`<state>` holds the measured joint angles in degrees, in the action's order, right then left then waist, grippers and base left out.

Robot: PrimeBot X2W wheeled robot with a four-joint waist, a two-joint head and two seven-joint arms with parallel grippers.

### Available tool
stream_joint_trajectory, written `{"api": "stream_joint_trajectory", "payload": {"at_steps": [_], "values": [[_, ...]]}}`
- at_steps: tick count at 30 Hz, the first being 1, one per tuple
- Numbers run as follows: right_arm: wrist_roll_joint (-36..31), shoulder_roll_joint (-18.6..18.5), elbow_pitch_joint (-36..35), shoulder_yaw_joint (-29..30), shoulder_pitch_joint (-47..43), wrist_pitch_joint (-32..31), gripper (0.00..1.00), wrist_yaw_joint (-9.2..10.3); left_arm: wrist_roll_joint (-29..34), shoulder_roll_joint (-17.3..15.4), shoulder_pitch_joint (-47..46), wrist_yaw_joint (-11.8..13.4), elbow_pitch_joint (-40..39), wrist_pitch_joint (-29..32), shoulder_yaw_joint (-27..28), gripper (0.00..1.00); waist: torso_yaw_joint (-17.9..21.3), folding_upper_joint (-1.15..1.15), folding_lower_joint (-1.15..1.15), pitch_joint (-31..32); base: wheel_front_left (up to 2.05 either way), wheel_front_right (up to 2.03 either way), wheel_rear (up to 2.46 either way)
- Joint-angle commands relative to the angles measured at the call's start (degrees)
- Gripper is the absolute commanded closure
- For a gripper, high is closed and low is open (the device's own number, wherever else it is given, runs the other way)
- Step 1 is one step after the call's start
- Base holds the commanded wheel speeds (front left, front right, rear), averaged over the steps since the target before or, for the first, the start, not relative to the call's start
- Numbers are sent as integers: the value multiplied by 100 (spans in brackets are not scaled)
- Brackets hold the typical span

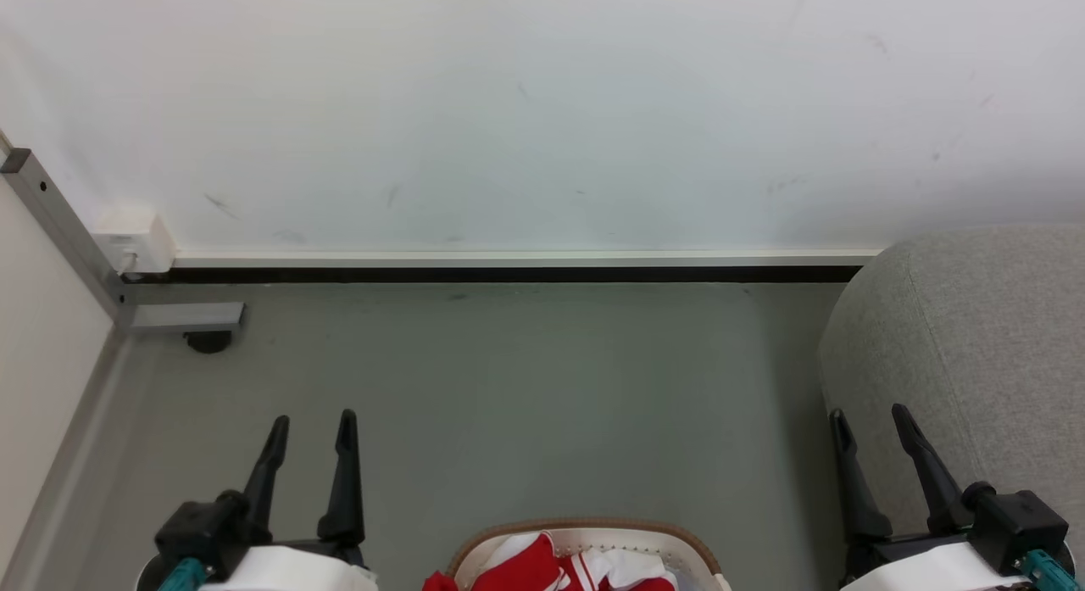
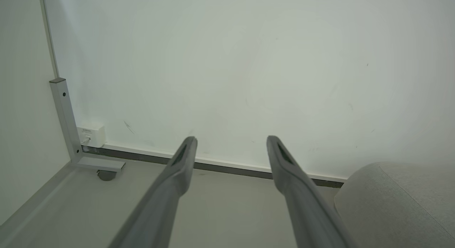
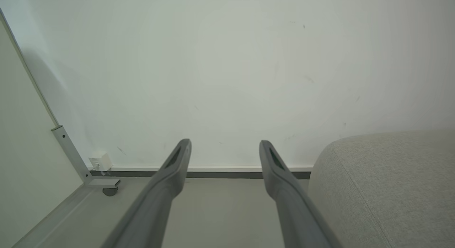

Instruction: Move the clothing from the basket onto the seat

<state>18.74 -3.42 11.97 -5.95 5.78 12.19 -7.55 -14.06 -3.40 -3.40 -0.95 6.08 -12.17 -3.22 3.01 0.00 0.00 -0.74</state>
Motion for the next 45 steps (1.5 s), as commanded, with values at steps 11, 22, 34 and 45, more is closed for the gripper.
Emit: {"api": "stream_joint_trajectory", "payload": {"at_steps": [11,22,34,45], "values": [[-536,19,2,-63,111,160,0,10,533,12,73,-53,42,-177,30,0,32,0,0,64,0,0,0],[-952,32,-11,-119,102,269,0,11,807,37,68,-140,71,-270,84,0,69,0,0,50,0,0,0],[-1067,43,10,-130,103,296,0,12,742,44,61,-131,110,-302,65,0,75,0,0,58,0,0,0],[-1023,47,21,-144,112,296,0,12,726,44,67,-143,88,-302,61,0,103,0,0,59,0,0,0]]}}
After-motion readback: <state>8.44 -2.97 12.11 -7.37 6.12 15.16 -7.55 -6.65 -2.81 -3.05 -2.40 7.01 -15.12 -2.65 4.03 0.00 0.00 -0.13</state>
